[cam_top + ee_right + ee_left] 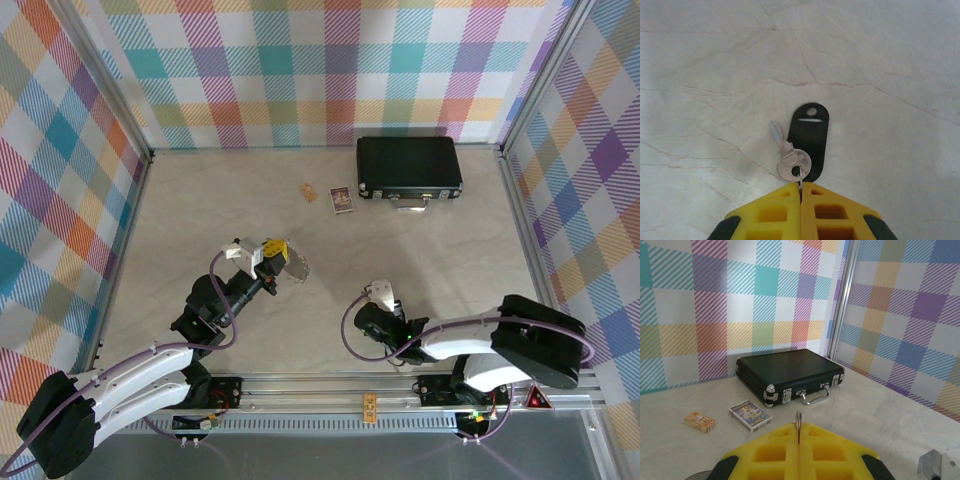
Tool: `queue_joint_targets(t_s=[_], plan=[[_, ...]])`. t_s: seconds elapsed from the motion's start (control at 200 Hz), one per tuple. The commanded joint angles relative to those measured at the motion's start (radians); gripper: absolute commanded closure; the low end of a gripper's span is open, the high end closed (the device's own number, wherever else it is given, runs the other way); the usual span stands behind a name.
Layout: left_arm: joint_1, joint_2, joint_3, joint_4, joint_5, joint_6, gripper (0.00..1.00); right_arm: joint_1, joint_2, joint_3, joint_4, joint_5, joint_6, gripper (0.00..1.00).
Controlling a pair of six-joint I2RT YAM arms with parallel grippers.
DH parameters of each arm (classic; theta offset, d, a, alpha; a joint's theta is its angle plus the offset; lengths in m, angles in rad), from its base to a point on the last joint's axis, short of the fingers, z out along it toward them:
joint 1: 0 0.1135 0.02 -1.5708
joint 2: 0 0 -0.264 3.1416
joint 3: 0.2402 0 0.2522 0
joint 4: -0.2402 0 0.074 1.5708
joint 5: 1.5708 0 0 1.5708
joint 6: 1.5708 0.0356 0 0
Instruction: Put the keys on the keyring
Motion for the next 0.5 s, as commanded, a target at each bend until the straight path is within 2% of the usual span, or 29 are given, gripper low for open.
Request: queue_joint_targets(t_s=[0.0, 0.065, 0.255, 0.38, 0.495], plan=[[-0.014, -0.017, 0.004, 0.043, 0.017, 0.002, 1.00, 0.001, -0.088, 0.056, -0.132, -0.030, -0.063, 1.00], [-0.013, -0.019, 0.004, 0.043, 0.017, 0.001, 1.00, -0.002, -0.143, 0.070, -0.194, -0.029, -0.078, 1.00], [-0.013, -0.018, 0.004, 0.042, 0.016, -0.001, 1.00, -0.085, -0.268, 0.148, -0.417, -0.202, -0.106, 1.00], [-0.013, -0.016, 0.004, 0.044, 0.017, 0.000, 1.00, -0.179, -0.264, 0.253, -0.584, -0.350, -0.130, 1.00], [-0.014, -0.021, 0.004, 0.042, 0.017, -0.001, 1.00, -0.250, -0.197, 0.367, -0.712, -0.467, -0.158, 1.00]])
